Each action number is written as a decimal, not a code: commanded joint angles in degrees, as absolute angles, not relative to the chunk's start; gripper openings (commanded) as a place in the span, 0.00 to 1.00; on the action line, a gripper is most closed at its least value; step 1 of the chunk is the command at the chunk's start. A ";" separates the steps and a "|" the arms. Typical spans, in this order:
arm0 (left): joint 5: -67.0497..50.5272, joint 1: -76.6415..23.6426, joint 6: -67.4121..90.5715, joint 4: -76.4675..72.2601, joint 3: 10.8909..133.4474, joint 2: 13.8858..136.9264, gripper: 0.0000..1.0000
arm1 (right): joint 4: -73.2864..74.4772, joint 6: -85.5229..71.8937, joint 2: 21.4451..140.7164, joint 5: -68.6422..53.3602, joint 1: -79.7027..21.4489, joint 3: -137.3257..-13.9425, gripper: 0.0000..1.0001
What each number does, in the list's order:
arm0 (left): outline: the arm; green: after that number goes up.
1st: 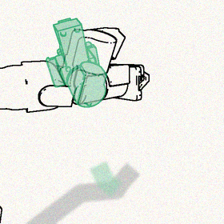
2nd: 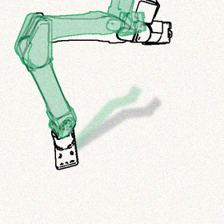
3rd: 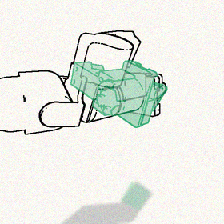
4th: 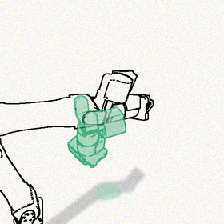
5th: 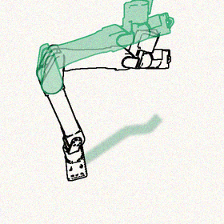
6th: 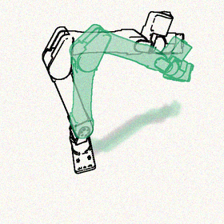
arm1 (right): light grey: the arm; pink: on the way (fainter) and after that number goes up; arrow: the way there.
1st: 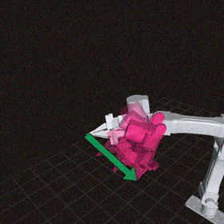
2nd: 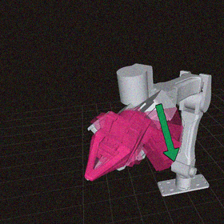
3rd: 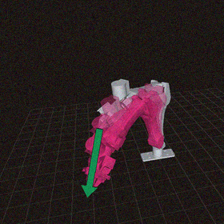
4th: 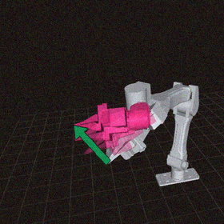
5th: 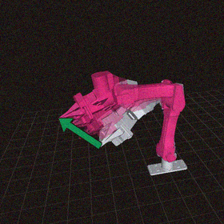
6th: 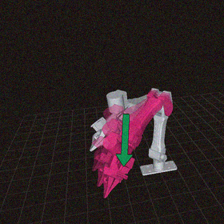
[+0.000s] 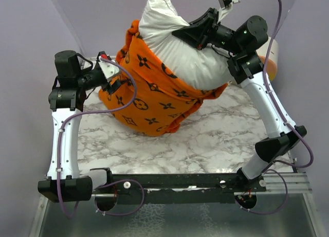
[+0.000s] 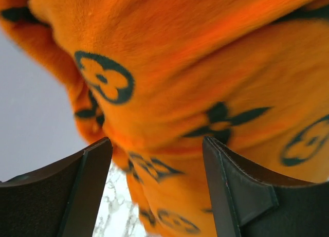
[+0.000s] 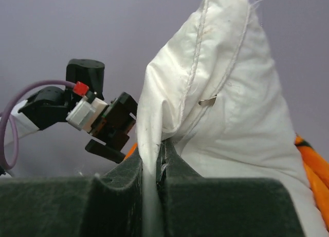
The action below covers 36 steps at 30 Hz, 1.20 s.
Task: Remove the pillowcase from the pillow
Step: Remove the pillow from the pillowcase.
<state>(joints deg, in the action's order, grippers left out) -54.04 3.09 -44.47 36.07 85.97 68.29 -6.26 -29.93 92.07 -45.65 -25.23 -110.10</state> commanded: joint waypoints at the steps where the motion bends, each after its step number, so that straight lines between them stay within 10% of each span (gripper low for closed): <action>1: -55.89 2.81 -40.38 34.51 83.44 66.68 0.70 | -20.85 -35.87 93.35 -47.39 -25.40 -123.56 0.01; 13: -51.42 3.96 8.57 -0.76 94.22 68.13 0.72 | -16.42 -25.90 89.60 -49.94 -25.38 -123.67 0.01; 36: -63.94 -0.69 -55.46 43.25 100.76 68.84 0.71 | -13.43 -26.26 83.58 -60.49 -28.88 -105.67 0.01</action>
